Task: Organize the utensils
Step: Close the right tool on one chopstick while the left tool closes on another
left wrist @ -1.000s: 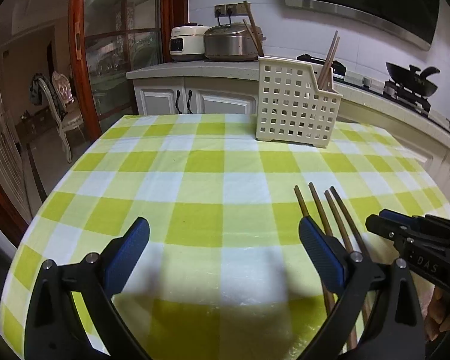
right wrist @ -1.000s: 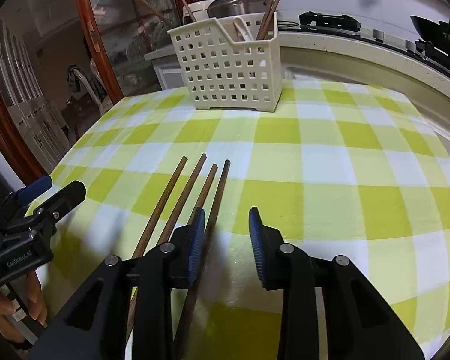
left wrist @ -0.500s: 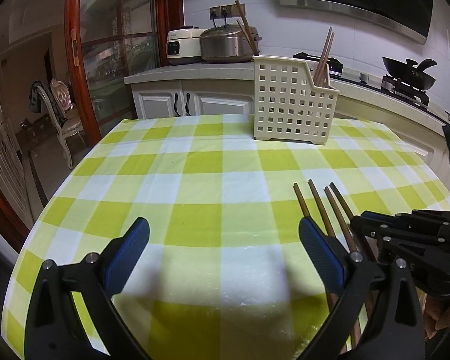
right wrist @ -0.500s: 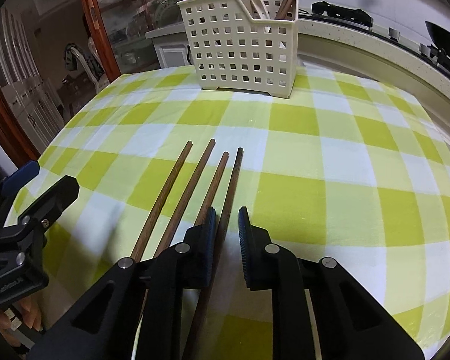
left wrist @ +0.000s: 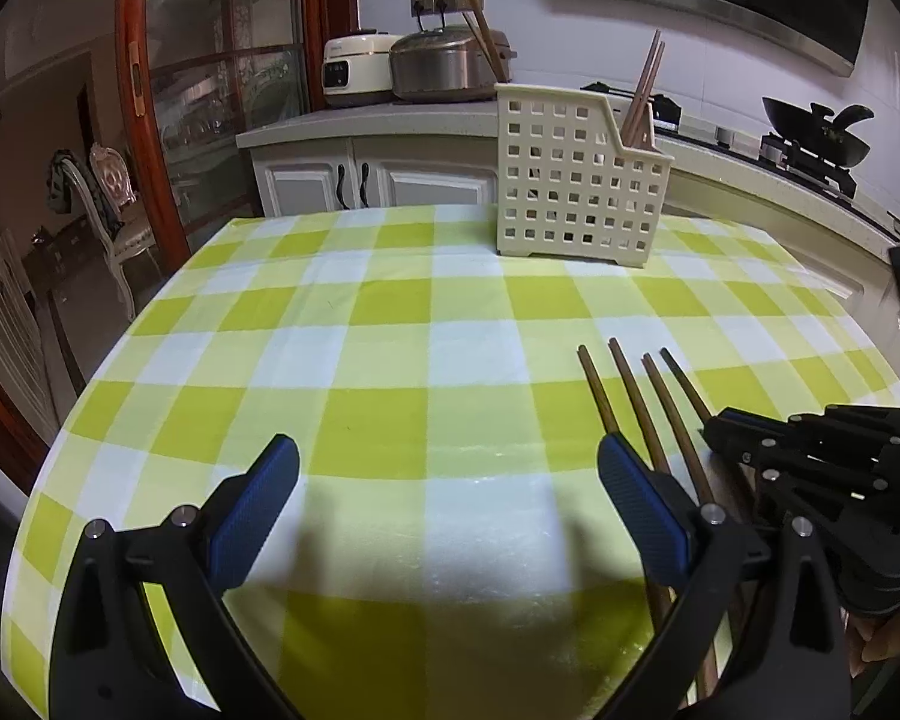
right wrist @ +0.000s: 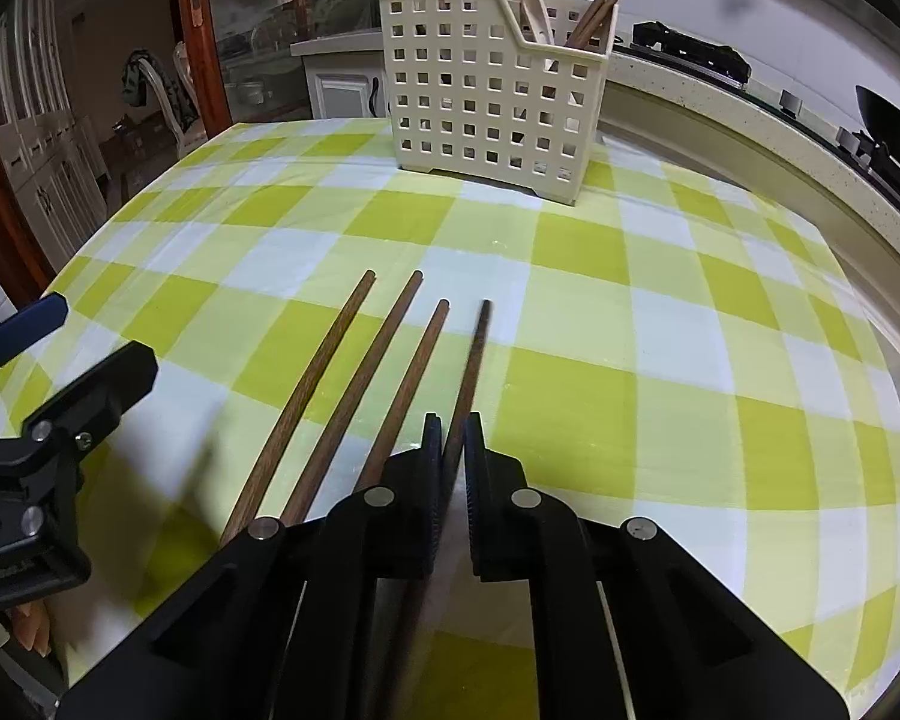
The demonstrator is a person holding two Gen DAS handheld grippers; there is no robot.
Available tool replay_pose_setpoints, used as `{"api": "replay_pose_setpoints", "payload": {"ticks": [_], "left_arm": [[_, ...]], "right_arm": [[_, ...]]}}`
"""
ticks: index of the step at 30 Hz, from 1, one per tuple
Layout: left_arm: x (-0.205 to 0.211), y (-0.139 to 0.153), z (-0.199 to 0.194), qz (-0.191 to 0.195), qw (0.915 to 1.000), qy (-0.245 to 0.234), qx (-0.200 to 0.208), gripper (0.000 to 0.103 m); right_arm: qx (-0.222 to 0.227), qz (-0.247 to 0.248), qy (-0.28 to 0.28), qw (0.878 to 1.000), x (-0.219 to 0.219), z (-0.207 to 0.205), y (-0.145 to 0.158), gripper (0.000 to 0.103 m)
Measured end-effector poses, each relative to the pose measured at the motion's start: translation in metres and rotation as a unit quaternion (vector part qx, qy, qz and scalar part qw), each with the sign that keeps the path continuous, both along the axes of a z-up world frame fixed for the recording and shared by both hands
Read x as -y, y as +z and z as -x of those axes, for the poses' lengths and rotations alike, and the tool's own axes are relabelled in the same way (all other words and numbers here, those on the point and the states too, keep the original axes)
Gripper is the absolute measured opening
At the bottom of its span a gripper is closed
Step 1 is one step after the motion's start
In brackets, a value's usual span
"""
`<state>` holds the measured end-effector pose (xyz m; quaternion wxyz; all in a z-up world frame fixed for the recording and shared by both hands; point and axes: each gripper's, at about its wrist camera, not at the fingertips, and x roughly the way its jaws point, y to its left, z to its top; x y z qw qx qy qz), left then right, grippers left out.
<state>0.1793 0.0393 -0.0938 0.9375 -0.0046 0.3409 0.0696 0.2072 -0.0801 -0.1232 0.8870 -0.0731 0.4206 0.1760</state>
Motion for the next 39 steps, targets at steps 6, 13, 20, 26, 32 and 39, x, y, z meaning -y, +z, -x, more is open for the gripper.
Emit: {"api": "replay_pose_setpoints", "payload": {"ticks": [6,13,20,26,32,39], "left_arm": [[0.014,-0.003,-0.014,0.013,0.9991,-0.029,-0.027,0.094],[0.040,-0.017,-0.040,0.012,0.9953,-0.063,-0.073,0.063],[0.053,-0.024,-0.050,0.003,0.9936,-0.067,-0.091,0.054],[0.050,-0.028,-0.053,0.014,0.9928,-0.063,-0.101,0.043],[0.053,-0.028,-0.053,0.011,0.9932,-0.062,-0.098,0.040],[0.055,-0.029,-0.053,0.010,0.9936,-0.061,-0.095,0.038]], "right_arm": [[-0.005,-0.028,-0.020,0.999,0.023,0.001,0.001,0.006],[-0.013,-0.054,-0.026,0.998,0.037,0.000,0.001,0.006],[-0.022,-0.076,-0.028,0.996,0.043,-0.002,-0.001,0.006],[-0.026,-0.086,-0.025,0.996,0.045,-0.003,-0.001,0.006],[-0.031,-0.093,-0.025,0.995,0.046,-0.004,-0.002,0.006],[-0.031,-0.091,-0.025,0.995,0.046,-0.004,-0.002,0.006]]}}
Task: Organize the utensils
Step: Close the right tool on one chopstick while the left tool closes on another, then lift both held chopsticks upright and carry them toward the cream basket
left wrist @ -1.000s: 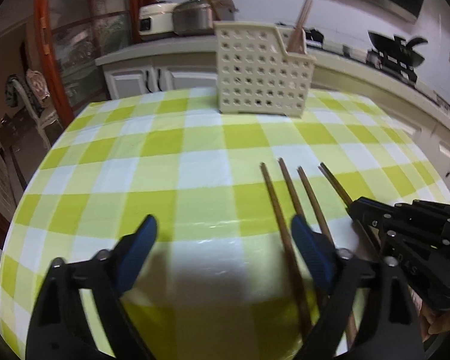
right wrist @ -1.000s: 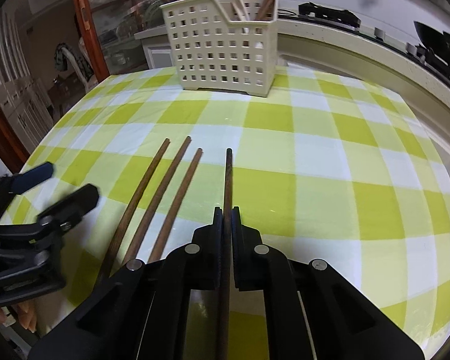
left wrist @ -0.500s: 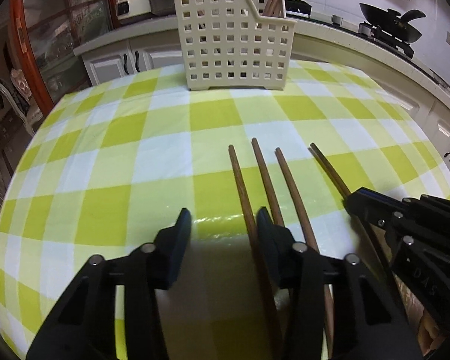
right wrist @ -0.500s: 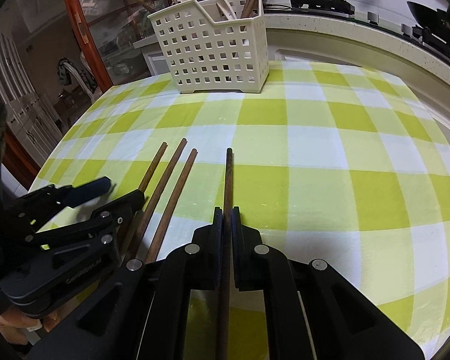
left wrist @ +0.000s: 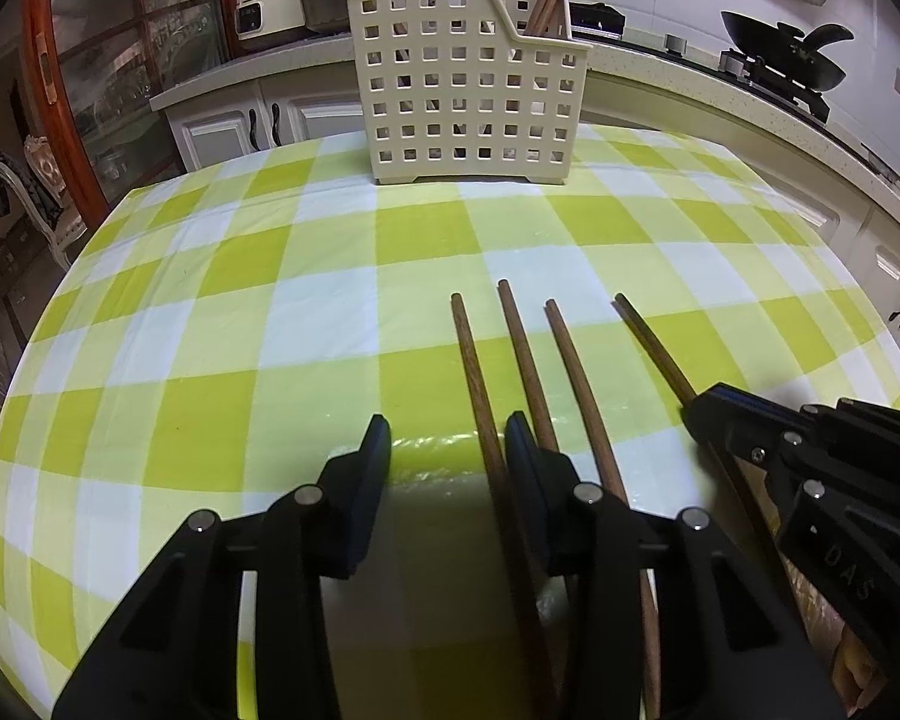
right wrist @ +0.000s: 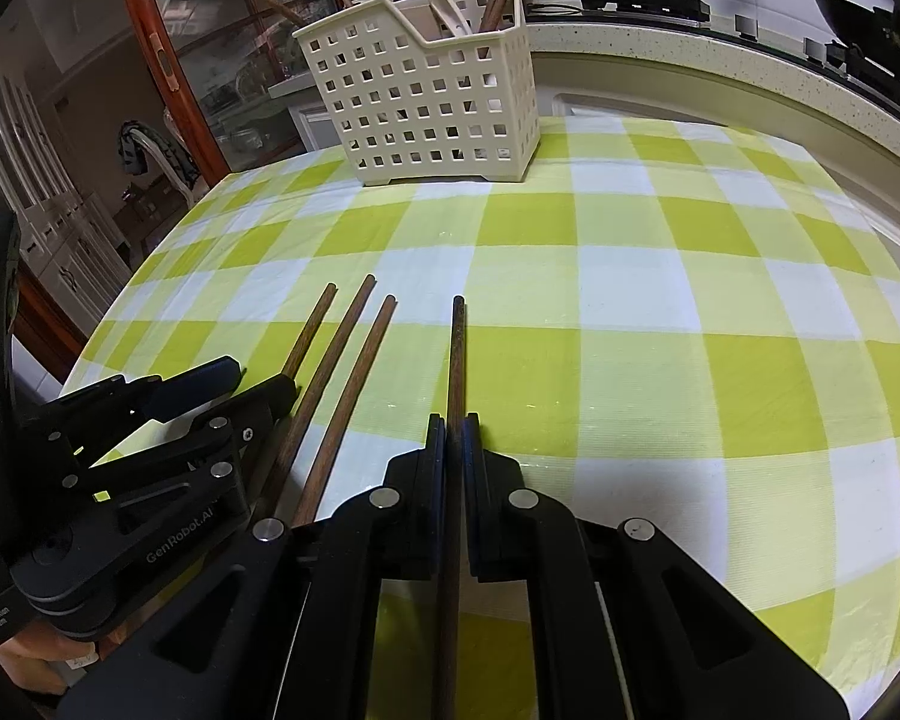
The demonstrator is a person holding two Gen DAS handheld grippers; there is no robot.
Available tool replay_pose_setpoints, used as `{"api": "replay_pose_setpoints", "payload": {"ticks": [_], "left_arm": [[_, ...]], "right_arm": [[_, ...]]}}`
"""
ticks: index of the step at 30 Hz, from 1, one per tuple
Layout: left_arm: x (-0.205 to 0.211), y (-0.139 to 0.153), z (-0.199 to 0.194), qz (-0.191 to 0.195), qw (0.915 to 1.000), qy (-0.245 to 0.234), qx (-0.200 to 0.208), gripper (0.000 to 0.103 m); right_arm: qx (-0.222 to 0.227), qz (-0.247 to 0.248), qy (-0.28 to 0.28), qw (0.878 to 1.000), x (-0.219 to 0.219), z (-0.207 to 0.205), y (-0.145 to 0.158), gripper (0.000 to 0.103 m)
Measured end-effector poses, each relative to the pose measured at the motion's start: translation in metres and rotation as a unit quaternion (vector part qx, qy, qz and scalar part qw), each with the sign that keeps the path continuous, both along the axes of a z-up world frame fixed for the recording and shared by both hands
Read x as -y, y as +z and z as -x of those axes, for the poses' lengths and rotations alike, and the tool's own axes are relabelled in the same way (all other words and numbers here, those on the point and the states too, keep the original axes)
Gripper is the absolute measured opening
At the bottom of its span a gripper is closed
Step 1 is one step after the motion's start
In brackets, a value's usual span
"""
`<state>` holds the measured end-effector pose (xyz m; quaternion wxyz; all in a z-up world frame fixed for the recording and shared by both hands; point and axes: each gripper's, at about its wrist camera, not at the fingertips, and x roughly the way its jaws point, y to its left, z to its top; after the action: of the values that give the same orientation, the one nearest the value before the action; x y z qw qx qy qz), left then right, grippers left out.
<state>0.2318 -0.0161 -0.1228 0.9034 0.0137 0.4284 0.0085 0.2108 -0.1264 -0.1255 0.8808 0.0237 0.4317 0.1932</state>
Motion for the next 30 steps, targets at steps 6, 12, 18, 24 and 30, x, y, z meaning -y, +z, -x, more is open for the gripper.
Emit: {"api": "replay_pose_setpoints", "payload": {"ticks": [6,12,18,24,30], "left_arm": [[0.003,0.000,0.001,-0.002,1.0000,-0.008,0.001,0.031],[0.005,0.001,0.002,-0.003,0.9999,-0.014,0.002,0.019],[0.005,0.000,0.002,-0.002,0.9999,-0.016,0.004,0.008],[-0.001,0.000,0.002,0.013,0.9997,-0.019,0.004,0.006],[-0.011,0.005,0.002,0.040,0.9990,-0.021,0.004,0.006]], "right_arm": [[0.001,0.004,0.000,1.000,-0.001,0.000,0.000,0.006],[0.002,0.009,0.000,1.000,-0.003,0.000,0.000,0.006],[0.003,0.011,0.000,1.000,-0.003,0.000,0.000,0.006],[0.003,0.013,0.003,1.000,-0.004,0.000,0.000,0.006],[0.008,0.007,0.002,1.000,-0.004,0.000,0.004,0.006]]}}
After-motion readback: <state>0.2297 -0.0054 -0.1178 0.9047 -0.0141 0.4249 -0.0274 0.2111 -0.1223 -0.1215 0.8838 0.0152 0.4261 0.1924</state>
